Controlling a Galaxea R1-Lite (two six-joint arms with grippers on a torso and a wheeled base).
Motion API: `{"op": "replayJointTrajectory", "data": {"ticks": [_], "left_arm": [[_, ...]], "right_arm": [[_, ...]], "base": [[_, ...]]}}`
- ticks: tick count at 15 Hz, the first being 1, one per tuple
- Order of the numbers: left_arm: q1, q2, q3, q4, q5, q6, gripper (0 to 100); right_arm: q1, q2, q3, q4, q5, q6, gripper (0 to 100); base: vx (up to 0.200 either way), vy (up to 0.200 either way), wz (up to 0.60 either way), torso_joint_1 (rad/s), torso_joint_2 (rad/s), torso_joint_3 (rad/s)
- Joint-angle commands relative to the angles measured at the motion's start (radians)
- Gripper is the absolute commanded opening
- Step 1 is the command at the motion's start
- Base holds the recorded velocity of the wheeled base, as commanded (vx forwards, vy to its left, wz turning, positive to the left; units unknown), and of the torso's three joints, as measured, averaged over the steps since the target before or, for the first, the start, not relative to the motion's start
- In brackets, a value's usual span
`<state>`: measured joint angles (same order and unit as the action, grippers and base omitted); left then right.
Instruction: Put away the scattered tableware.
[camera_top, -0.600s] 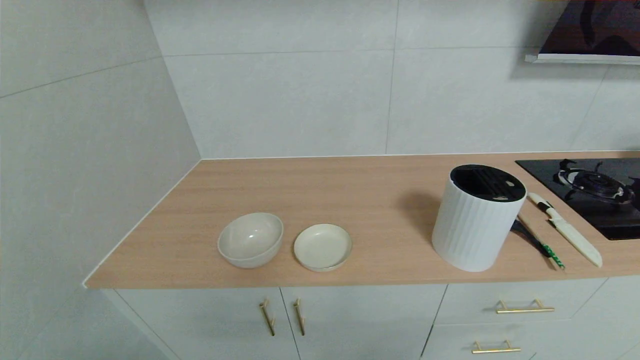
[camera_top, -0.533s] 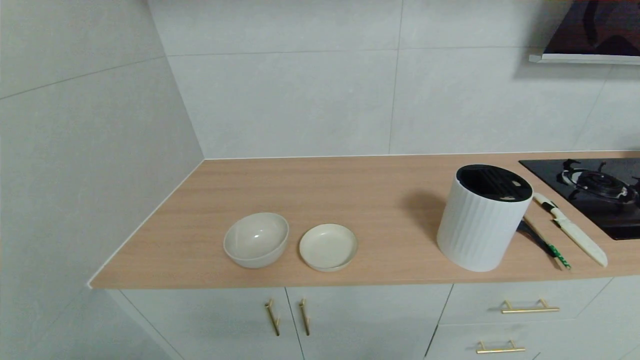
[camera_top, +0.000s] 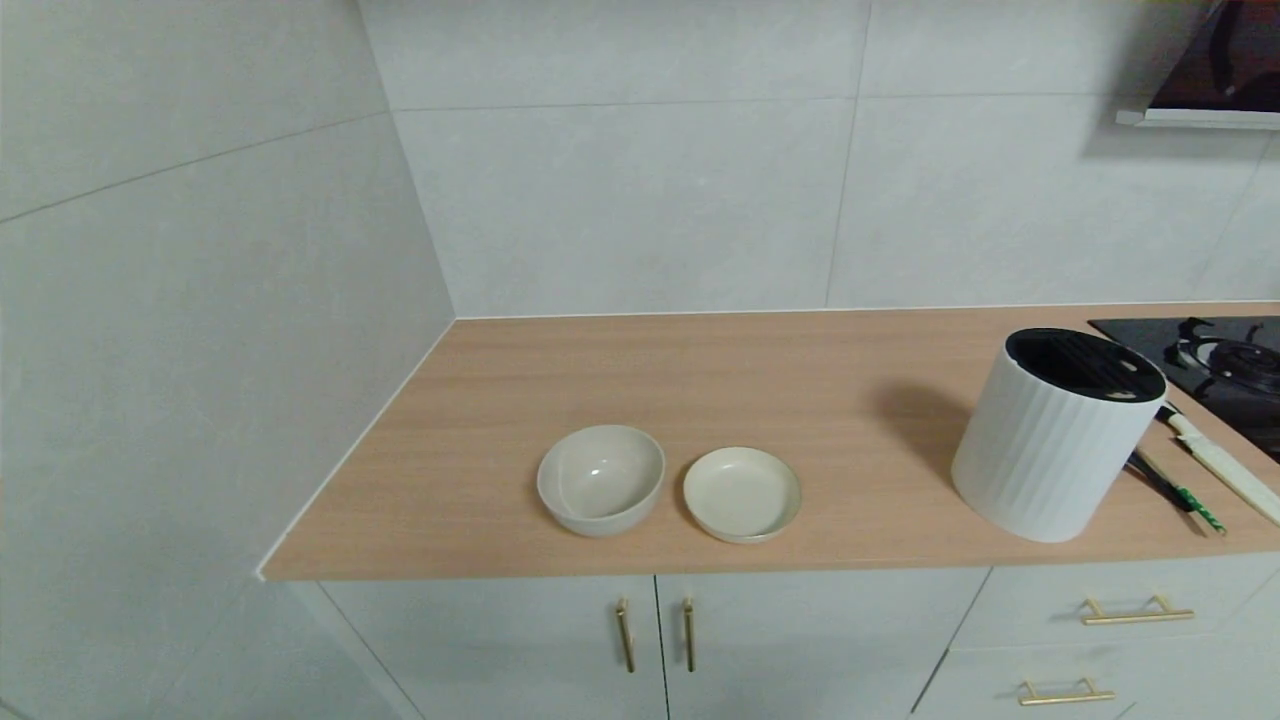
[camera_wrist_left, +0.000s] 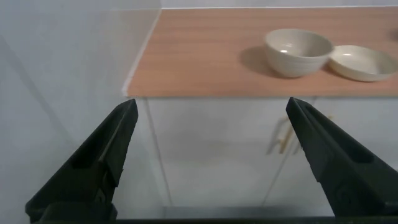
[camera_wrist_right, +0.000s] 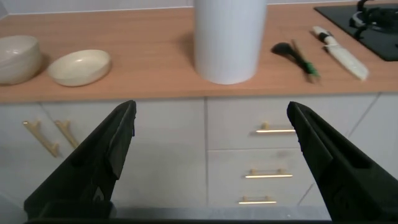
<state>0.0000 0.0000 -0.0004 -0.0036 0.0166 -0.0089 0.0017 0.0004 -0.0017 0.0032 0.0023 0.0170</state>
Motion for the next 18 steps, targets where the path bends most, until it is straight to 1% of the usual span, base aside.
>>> {"op": "replayJointTrajectory", "data": {"ticks": [1,15,18], "left_arm": [[0.000,0.000,0.000,-0.001,0.000,0.000,100],[0.000,0.000,0.000,-0.001,0.000,0.001,100],[0.000,0.000,0.000,0.001,0.000,0.001,100]], "right_arm": [[0.000,0.000,0.000,0.000,0.001,0.000,100],[0.001,0.000,0.000,0.000,0.001,0.000,100],[0.000,0.000,0.000,0.000,0.001,0.000,100]], "base": [[0.000,0.200,0.00,0.002,0.00,-0.002],[0.000,0.000,0.00,0.000,0.00,0.000],[0.000,0.000,0.00,-0.141,0.32,0.162]]}}
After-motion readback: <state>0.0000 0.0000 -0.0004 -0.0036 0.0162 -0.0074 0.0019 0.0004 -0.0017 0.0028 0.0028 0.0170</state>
